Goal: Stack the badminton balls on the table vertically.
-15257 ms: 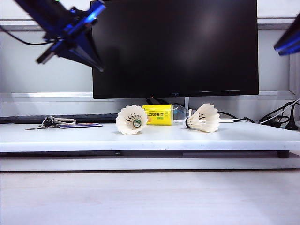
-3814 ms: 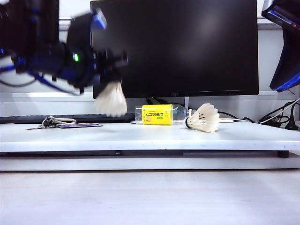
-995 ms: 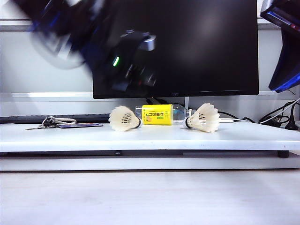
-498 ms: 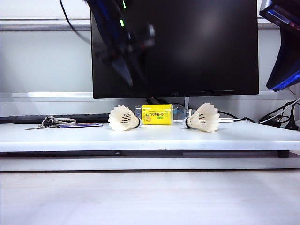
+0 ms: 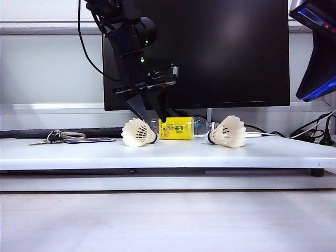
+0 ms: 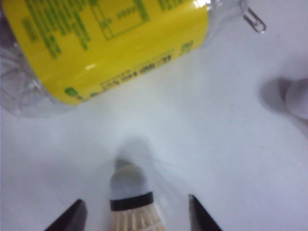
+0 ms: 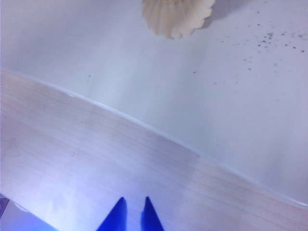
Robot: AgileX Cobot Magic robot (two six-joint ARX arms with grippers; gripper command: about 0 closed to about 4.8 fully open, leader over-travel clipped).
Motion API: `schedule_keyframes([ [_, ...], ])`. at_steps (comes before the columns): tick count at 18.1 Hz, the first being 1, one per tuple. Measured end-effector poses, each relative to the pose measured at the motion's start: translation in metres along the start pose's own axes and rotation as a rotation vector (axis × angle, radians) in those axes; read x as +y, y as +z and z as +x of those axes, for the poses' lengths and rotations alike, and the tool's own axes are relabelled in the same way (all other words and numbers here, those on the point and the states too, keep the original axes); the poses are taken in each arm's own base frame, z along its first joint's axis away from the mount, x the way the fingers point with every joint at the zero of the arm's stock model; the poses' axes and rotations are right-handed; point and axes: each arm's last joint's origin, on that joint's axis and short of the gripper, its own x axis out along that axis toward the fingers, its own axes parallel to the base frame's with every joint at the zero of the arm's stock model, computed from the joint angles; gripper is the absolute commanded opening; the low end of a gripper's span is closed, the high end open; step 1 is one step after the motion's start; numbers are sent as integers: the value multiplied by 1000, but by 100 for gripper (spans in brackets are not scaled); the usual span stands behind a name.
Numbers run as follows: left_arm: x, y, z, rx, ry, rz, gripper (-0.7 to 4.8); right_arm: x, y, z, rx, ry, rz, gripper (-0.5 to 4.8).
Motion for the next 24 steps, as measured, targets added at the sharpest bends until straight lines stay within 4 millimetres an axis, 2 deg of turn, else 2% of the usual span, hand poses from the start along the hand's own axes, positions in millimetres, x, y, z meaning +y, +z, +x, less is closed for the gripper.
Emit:
schedule_keyframes([
  [3, 0, 1, 1, -12, 5, 10, 286, 0, 0, 0, 0, 0, 0, 53],
  [7, 2, -2, 13, 14, 8, 10, 285, 0, 0, 0, 0, 1, 0, 53],
  [12, 3, 0, 14, 0, 19, 17, 285, 0, 0, 0, 0, 3, 0, 53],
  [18, 4, -4, 31, 30, 15, 24, 285, 0, 0, 0, 1, 3, 0, 53],
  [24, 4, -4, 32, 29, 15, 24, 277, 0, 0, 0, 1, 3, 0, 53],
])
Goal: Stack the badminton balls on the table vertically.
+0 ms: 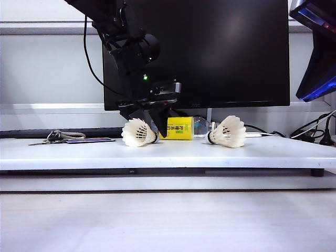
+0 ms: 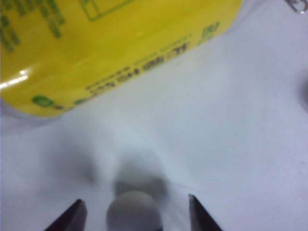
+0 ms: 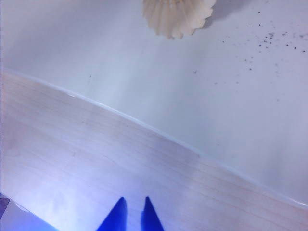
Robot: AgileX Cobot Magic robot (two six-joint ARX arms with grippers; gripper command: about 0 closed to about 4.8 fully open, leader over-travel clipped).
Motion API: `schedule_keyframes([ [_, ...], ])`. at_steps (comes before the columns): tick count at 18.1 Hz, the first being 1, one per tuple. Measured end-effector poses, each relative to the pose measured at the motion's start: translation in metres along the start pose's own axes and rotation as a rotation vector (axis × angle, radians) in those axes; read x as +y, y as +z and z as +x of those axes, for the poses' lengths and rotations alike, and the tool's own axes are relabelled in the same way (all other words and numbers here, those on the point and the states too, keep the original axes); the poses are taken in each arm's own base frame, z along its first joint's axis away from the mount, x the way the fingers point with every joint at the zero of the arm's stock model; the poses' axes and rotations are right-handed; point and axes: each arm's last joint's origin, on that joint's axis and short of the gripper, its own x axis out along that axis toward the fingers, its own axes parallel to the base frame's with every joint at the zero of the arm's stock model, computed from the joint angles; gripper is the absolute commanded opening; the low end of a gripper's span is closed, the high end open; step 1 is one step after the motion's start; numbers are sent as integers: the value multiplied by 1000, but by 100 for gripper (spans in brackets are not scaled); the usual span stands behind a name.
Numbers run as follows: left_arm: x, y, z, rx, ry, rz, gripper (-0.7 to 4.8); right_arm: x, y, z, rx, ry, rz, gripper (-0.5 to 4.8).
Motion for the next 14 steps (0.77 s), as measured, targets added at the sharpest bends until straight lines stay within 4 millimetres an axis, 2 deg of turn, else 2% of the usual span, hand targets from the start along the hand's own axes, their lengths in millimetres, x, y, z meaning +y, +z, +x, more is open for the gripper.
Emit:
schedule_keyframes([
  [6, 0, 0, 2, -1, 1, 0, 264, 0, 0, 0, 0, 1, 0, 53],
  [7, 0, 0, 2, 3, 0, 0, 234, 0, 0, 0, 0, 1, 0, 53],
  [9, 0, 0, 2, 4, 7, 1, 214, 0, 0, 0, 0, 1, 0, 53],
  [14, 1, -1, 2, 13, 15, 11, 208, 1, 0, 0, 2, 23, 0, 53],
])
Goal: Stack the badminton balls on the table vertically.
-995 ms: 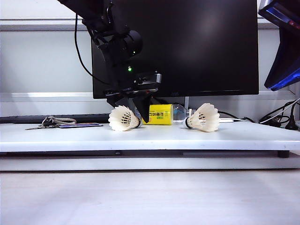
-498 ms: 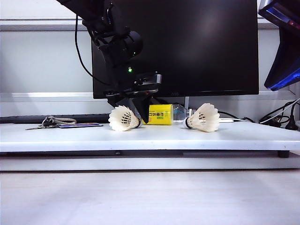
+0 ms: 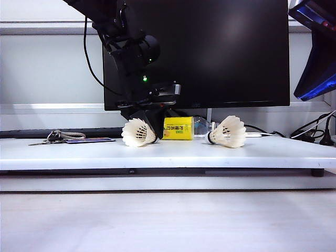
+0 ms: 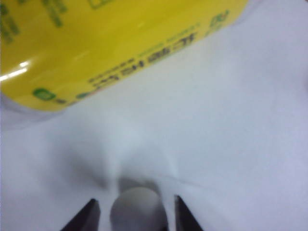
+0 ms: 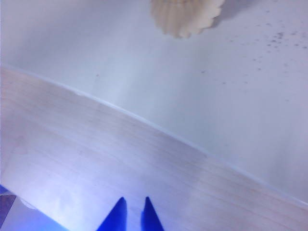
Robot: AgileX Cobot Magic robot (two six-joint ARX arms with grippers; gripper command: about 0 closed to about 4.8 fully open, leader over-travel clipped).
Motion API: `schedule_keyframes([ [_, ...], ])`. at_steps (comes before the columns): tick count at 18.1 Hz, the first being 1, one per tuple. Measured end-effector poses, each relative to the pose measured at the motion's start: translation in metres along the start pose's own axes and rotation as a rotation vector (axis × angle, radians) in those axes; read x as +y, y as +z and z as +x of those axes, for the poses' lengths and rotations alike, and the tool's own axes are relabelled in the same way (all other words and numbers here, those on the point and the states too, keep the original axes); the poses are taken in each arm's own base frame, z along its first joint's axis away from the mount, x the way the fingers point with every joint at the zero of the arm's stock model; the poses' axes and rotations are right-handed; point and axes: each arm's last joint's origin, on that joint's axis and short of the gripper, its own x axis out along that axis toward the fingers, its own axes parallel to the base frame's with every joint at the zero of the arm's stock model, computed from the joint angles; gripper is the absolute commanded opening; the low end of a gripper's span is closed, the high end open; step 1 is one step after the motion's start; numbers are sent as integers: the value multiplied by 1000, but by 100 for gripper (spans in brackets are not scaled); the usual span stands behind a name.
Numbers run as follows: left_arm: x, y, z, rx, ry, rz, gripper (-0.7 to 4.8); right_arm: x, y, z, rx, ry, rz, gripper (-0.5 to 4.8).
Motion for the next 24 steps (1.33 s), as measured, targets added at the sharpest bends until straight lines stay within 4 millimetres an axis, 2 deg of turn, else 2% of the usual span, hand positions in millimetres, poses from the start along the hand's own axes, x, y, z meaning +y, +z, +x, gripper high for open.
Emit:
schedule_keyframes([
  [3, 0, 0, 0, 0, 0, 3, 204, 0, 0, 0, 0, 0, 0, 53],
  [5, 0, 0, 0, 1, 1, 3, 127, 0, 0, 0, 0, 0, 0, 53],
  [6, 0, 0, 0, 1, 1, 6, 116, 0, 0, 0, 0, 0, 0, 53],
  [14, 0, 0, 0, -5, -14, 7, 117, 0, 0, 0, 0, 0, 0, 53],
  [24, -6, 12, -12, -151, -244, -46, 116, 0, 0, 0, 0, 0, 0, 53],
])
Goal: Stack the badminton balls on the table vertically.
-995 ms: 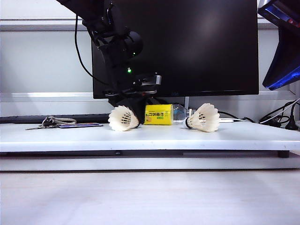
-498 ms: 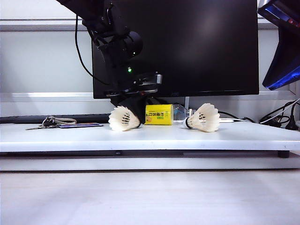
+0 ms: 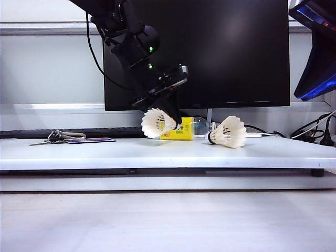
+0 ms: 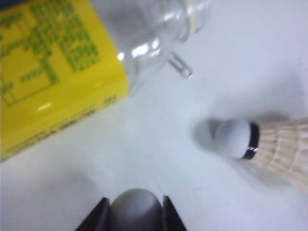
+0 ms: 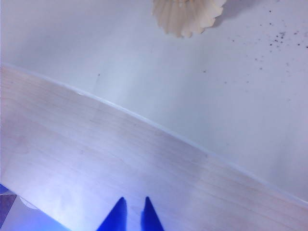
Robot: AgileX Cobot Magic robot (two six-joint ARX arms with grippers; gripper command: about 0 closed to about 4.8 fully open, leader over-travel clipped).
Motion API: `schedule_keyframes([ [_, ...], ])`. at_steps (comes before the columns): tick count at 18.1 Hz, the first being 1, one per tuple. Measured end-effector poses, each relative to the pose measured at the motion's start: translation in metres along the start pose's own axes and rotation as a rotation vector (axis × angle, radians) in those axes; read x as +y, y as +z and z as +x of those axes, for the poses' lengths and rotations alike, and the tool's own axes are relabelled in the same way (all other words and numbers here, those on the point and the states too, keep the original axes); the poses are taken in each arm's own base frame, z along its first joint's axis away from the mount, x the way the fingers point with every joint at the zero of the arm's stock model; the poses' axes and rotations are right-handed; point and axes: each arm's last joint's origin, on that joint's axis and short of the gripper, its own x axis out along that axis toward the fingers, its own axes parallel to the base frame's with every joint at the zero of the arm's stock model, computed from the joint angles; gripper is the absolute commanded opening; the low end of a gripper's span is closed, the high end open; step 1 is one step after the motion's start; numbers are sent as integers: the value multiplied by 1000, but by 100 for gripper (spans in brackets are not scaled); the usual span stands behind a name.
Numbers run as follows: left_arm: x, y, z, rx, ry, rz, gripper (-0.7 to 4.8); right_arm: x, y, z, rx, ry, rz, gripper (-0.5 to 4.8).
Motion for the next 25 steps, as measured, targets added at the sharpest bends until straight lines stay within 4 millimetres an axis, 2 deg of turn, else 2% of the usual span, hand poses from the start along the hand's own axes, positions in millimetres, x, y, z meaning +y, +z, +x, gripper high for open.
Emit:
schedule_keyframes([
  [4, -4, 8, -10, -66, -64, -9, 116, 0, 0, 0, 0, 0, 0, 53],
  [8, -14, 24, -40, -198, -77, 18, 116, 0, 0, 0, 0, 0, 0, 53],
  [12, -25, 32, -71, -257, -73, 46, 116, 0, 0, 0, 0, 0, 0, 53],
  [18, -52, 41, -146, -397, -52, 143, 116, 0, 0, 0, 0, 0, 0, 53],
  [21, -62, 40, -171, -439, -43, 181, 116, 0, 0, 0, 0, 0, 0, 53],
  [25, -70, 28, -198, -461, -28, 220, 116, 0, 0, 0, -1, 0, 0, 53],
])
